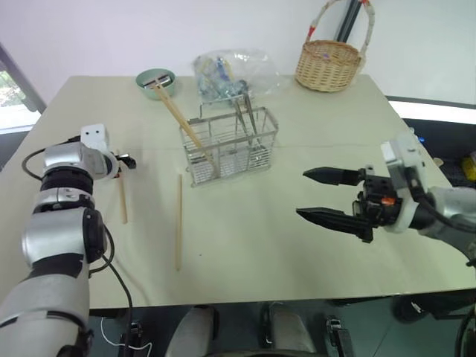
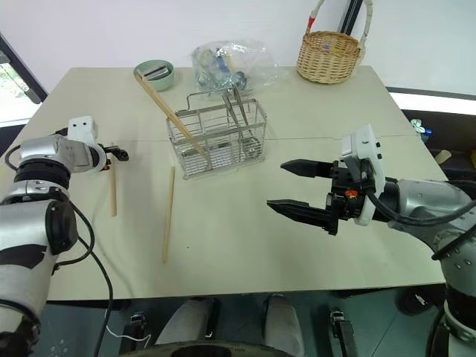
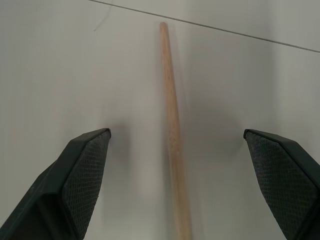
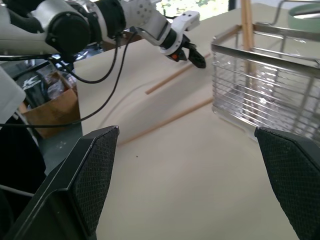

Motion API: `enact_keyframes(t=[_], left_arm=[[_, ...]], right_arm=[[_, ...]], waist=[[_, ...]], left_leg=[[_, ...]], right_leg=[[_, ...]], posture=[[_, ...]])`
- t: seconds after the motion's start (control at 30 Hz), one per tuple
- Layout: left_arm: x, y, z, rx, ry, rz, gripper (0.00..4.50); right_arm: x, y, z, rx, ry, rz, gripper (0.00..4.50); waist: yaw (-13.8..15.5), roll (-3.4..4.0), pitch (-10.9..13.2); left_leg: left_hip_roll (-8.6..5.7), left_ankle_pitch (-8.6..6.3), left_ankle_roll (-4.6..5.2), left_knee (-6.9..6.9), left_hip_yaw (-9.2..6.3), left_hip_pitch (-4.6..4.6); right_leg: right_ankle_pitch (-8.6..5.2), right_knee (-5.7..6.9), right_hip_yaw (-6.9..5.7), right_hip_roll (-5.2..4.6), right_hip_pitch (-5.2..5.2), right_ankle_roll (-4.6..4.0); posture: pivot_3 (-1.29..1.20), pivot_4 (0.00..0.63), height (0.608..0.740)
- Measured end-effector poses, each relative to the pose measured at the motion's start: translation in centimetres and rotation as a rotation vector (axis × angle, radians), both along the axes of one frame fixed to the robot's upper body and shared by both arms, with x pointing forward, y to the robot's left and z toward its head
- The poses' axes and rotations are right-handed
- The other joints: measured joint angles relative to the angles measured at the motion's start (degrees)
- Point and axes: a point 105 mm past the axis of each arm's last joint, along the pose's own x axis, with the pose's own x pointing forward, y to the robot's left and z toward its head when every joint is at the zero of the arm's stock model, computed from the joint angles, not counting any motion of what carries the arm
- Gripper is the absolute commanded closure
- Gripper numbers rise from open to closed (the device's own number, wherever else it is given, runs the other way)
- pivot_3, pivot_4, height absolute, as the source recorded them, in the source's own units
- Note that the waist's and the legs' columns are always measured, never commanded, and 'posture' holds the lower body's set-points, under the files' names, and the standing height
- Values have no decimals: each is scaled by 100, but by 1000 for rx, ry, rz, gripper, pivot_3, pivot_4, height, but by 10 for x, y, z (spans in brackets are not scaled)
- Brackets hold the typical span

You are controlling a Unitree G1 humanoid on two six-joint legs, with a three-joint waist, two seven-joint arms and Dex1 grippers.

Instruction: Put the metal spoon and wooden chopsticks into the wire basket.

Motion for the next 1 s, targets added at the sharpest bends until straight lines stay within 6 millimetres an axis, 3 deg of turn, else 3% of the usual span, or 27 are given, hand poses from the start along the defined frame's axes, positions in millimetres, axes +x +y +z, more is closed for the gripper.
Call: enact_keyframes(t=[0.1, 0.33, 0.63, 0.77, 0.87, 1.0], left_arm=[[4, -7, -1, 5, -2, -12, 856], [8, -15, -1, -10, -17, -12, 4466], [9, -14, 0, -49, -38, 21, 4466], [15, -9, 14, -59, -122, 26, 4466], [26, -2, 59, -44, -333, -5, 4466], [26, -9, 155, -53, -765, -114, 4466]], right_arm=[[1, -3, -6, 0, 14, -30, 0], [3, -7, -2, 8, -4, -57, 0], [10, -10, 2, 14, -14, -70, 0], [12, -9, 3, 11, -23, -59, 0], [13, -11, 2, -8, -16, -55, 0], [12, -13, 4, -27, -18, -47, 0]], waist=[[10, 1, 0], [-5, 1, 0], [-7, 0, 0], [-8, -6, 4], [-9, -17, 10], [-8, -16, 9]], left_leg=[[0, 0, 0, 1, -1, 1], [1, 1, 0, 3, 0, 6], [1, 1, 0, 3, 1, 4], [1, 1, 0, 2, 0, -2], [2, 1, -1, 1, 0, -11], [0, 1, -3, 0, 5, -13]], right_leg=[[0, 2, -1, 0, 1, 1], [3, 2, -1, 1, 5, 6], [3, 2, -1, 1, 4, 6], [3, 1, -1, 2, -2, 6], [4, -2, -1, 1, -11, 5], [4, -8, 0, -7, -9, 4]], posture=[[0, 150, 681], [0, 150, 681], [0, 150, 681], [0, 150, 681], [0, 150, 681], [0, 150, 681]])
